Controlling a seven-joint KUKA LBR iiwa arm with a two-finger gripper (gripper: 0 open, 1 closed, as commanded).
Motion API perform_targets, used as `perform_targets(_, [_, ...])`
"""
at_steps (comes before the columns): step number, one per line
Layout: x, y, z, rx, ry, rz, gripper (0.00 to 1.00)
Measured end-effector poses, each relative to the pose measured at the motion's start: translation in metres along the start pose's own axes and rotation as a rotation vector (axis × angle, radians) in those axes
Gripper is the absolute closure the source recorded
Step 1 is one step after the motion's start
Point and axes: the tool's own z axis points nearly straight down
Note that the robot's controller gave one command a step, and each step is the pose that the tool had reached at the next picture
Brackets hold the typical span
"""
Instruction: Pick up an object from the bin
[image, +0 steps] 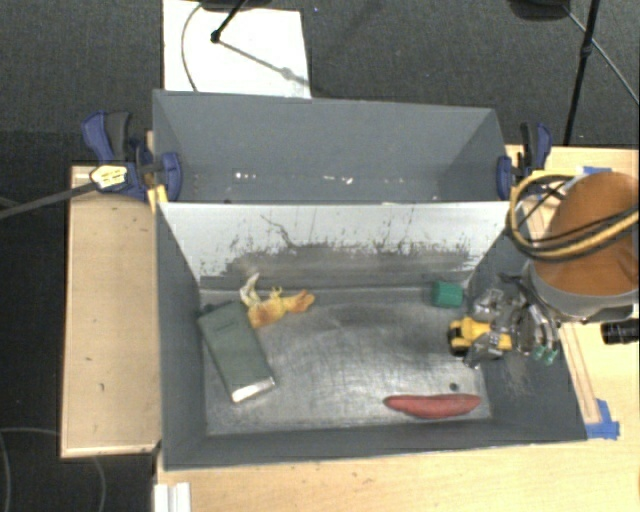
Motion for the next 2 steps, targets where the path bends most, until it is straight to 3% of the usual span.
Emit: perform_targets(2, [0.0004, 0.0001, -0.0140, 0.000, 0.004, -0.002, 1.00])
